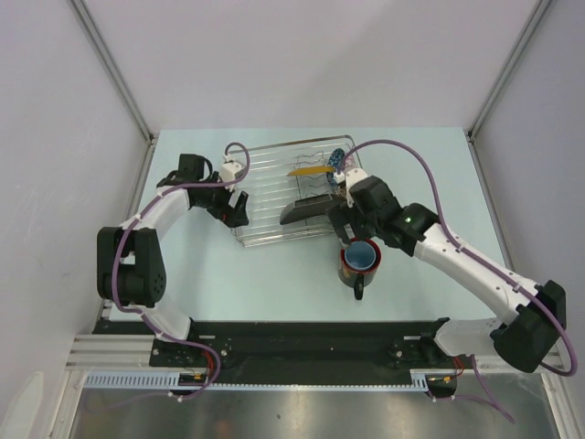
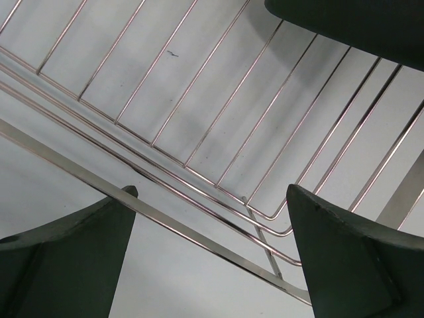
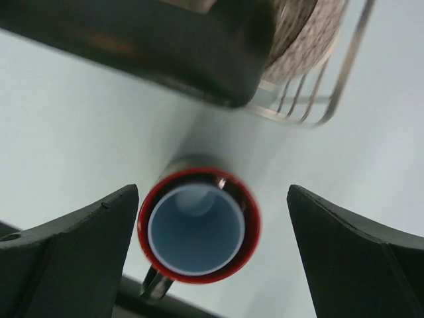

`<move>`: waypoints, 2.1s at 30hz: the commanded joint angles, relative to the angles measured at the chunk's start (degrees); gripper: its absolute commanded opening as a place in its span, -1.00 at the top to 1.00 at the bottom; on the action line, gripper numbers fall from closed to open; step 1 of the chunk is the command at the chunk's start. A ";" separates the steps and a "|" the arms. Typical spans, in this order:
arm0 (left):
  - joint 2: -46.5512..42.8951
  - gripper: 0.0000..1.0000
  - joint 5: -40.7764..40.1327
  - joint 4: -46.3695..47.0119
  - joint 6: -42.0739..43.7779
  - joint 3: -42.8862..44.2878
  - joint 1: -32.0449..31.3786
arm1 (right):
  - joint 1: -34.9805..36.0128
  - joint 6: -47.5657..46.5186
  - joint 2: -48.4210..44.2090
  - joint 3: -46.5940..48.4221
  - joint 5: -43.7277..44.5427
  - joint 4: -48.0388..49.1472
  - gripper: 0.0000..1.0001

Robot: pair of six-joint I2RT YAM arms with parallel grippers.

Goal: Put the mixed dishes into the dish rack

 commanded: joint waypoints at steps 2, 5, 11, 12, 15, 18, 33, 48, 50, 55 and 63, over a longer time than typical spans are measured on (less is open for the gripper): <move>-2.74 -0.99 2.05 -1.54 -0.28 3.02 0.39 | 0.02 13.54 -1.97 -5.51 -2.25 -1.43 -0.89; -3.35 -0.99 2.14 -1.80 -0.28 3.20 0.39 | -1.22 15.38 -2.59 -7.18 -2.07 -1.08 -0.49; -3.27 -1.00 1.97 -2.07 -0.10 3.02 0.39 | -1.75 18.20 -3.91 -10.61 -3.04 -0.02 -0.24; -3.27 -1.00 1.97 -1.98 -0.19 2.85 0.39 | -1.75 18.90 -4.09 -10.87 -3.04 0.33 -0.20; -3.27 -1.00 2.23 -1.89 -0.28 2.58 0.39 | -1.92 19.35 -4.44 -12.45 -2.95 1.12 -0.10; -3.35 -1.00 2.23 -1.80 -0.28 2.49 0.39 | -2.45 19.35 -4.97 -13.95 -2.51 1.73 -0.06; -3.09 -1.00 2.23 -1.19 -0.36 1.26 0.39 | -4.38 18.38 -10.94 -14.48 -3.04 2.35 -0.10; -3.79 -0.99 2.32 -0.84 -0.19 0.30 0.39 | -5.79 16.98 -7.52 -16.14 -2.95 2.26 -0.03; -3.79 -1.00 2.32 -0.92 -0.19 0.21 0.39 | -6.05 16.98 -7.34 -16.58 -3.30 2.53 -0.02; -3.79 -0.99 2.58 -0.83 -0.27 0.12 0.39 | -6.58 16.80 -7.43 -17.64 -4.00 3.14 -0.01; -3.97 -0.99 2.50 -0.66 -0.10 0.12 0.39 | -7.28 16.62 -6.46 -18.52 -5.93 4.11 0.10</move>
